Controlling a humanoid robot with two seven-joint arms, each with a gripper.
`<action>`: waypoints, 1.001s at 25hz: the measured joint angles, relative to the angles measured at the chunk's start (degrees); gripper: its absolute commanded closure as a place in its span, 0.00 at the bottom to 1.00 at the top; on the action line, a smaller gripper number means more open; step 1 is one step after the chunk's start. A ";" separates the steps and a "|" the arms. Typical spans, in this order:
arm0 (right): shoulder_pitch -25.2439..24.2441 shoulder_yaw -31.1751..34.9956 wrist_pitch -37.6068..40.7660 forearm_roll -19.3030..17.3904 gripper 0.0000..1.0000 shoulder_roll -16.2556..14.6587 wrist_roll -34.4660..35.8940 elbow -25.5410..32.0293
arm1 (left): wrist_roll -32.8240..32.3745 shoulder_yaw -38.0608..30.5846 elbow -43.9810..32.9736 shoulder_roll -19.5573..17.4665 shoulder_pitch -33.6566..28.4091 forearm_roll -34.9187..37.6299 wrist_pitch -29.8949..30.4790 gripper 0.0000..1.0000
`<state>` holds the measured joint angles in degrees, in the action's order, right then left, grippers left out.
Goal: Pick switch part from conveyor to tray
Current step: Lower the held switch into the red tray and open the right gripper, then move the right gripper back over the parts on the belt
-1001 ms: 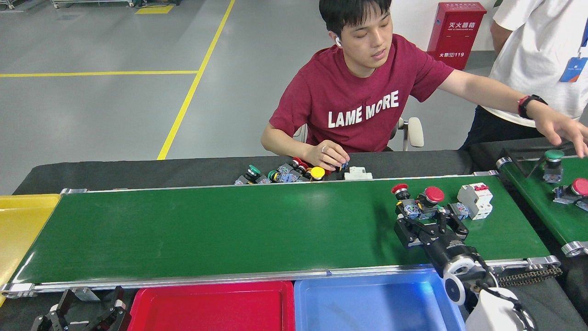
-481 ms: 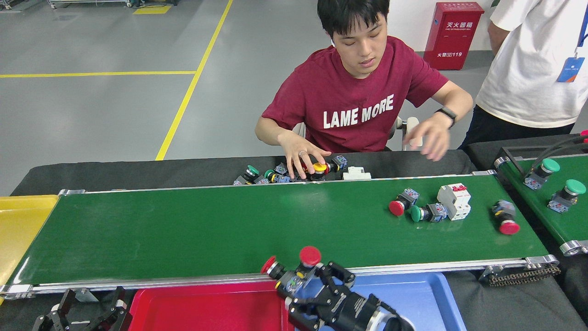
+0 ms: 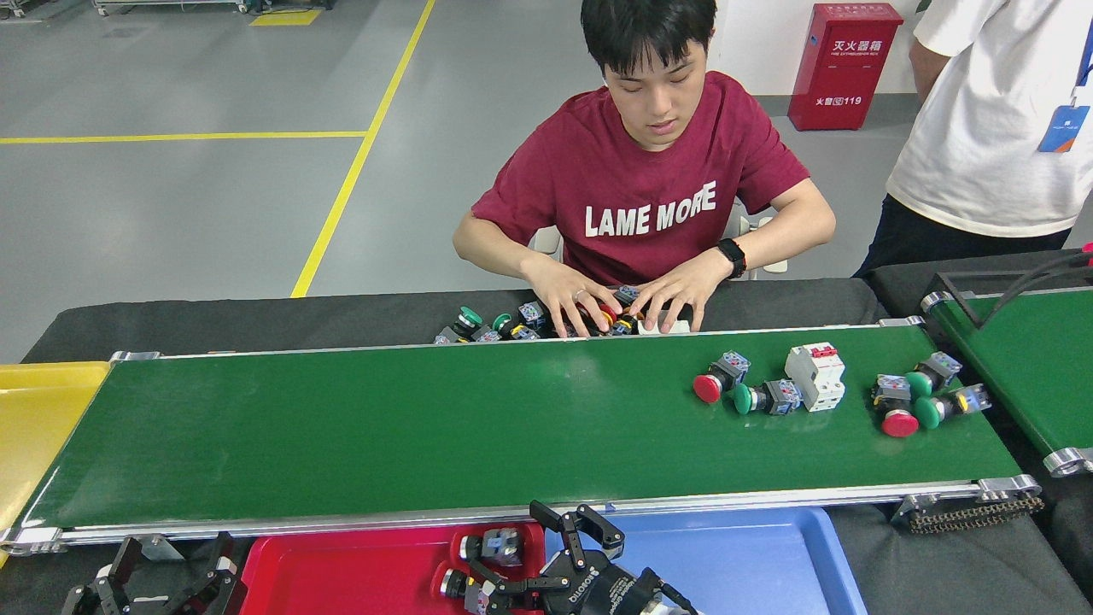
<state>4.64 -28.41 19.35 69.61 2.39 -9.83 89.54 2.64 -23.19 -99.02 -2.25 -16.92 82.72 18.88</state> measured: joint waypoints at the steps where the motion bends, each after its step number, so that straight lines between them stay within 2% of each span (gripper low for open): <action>1: 0.09 2.51 -0.66 0.00 0.02 0.00 -0.01 1.09 | 0.00 0.00 0.00 0.00 0.00 0.00 0.00 0.00; 5: 1.77 14.27 -4.91 -0.01 0.04 0.00 0.00 2.19 | 0.00 0.00 0.00 0.00 -0.01 0.00 0.00 0.00; 8: 1.87 19.12 -13.19 0.32 0.03 -0.44 -0.16 2.21 | 0.00 0.00 -0.02 0.00 -0.03 0.01 0.00 0.00; 9: 1.66 19.76 -15.94 0.40 0.03 -1.35 -0.18 2.26 | 0.00 0.01 -0.04 0.00 -0.04 0.01 0.00 0.00; 11: -0.27 20.43 -21.03 0.41 0.03 -5.08 0.27 2.78 | 0.00 0.01 -0.04 0.00 -0.27 0.01 0.00 0.00; 15: -10.18 22.17 -25.03 0.36 0.03 -10.07 5.45 6.82 | 0.00 0.00 -0.05 0.00 -0.47 0.00 0.00 0.00; 18: -16.33 23.26 -25.49 0.30 0.03 -10.97 8.64 10.44 | 0.00 -0.02 -0.05 0.00 -0.49 0.00 0.00 0.00; 25: -18.24 23.28 -25.67 0.30 0.02 -10.93 11.80 11.01 | 0.00 -0.33 -0.04 0.00 -0.55 0.00 0.00 0.00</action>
<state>-13.60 -5.13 -6.32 69.91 -8.54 1.97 100.55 2.64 -23.52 -99.06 -2.25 -17.47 82.72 18.88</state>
